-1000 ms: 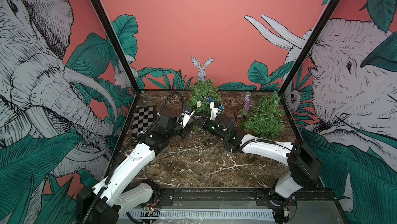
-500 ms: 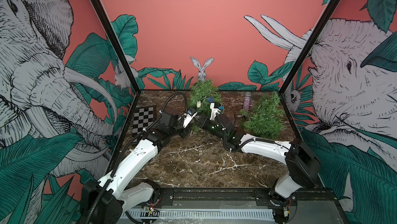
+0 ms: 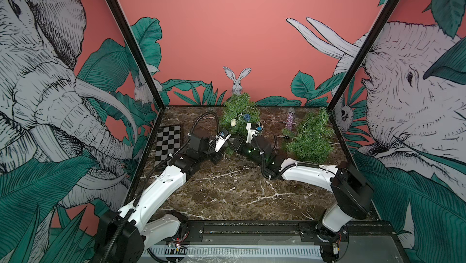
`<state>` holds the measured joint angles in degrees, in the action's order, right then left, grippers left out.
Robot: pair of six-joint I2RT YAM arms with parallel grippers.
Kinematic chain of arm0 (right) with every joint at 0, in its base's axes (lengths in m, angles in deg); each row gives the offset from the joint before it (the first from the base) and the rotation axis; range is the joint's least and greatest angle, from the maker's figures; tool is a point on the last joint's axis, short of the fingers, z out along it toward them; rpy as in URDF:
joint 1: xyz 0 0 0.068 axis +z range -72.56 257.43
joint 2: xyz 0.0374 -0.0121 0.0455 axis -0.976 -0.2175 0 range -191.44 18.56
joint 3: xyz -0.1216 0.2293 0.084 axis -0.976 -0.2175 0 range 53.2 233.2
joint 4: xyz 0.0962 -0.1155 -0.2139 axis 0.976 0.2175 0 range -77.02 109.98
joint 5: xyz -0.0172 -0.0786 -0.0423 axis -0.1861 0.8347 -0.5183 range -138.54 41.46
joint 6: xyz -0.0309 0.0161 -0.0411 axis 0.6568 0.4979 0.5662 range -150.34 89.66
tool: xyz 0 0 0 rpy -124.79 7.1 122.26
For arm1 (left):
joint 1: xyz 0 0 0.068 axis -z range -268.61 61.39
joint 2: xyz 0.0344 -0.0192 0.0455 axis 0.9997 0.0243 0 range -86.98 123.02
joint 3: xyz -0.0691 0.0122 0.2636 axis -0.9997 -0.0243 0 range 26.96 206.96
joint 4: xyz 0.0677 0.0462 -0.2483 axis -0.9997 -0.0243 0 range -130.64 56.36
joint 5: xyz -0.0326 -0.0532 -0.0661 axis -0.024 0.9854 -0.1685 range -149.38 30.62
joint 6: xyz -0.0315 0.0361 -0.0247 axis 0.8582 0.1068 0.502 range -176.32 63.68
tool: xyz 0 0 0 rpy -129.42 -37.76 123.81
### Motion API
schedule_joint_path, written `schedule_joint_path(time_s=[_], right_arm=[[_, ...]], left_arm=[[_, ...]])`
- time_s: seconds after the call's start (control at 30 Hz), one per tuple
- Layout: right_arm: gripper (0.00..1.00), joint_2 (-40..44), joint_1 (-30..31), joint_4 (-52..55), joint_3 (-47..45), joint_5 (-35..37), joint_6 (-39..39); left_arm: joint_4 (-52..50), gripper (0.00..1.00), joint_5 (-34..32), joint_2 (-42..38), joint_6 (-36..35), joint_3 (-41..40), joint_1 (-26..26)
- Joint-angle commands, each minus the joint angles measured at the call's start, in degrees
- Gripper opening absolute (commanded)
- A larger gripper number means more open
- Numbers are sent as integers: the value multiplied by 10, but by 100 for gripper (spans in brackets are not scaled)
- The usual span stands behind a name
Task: Wrap string light around the christmas tree
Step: Wrap the light string around the Christmas tree.
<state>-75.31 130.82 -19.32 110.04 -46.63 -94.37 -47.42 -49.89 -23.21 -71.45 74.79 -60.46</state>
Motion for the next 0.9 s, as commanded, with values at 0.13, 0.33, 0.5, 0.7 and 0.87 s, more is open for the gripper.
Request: schedule_joint_path(time_s=[0.13, 0.33, 0.5, 0.7, 0.87], right_arm=[[62, 72, 0, 1, -35, -11, -24], [64, 103, -12, 31, -56, -17, -10], [64, 133, -23, 76, -67, -19, 18], [64, 159, -28, 81, -95, -11, 27], [64, 194, -30, 113, -125, 16, 46]], left_arm=[[78, 0, -42, 30, 75, -21, -29], [83, 0, -69, 52, 62, -29, -30], [85, 0, -65, 75, 68, -27, -29], [84, 16, -55, 86, 101, -18, -30], [51, 34, -73, 79, 116, -11, -29]])
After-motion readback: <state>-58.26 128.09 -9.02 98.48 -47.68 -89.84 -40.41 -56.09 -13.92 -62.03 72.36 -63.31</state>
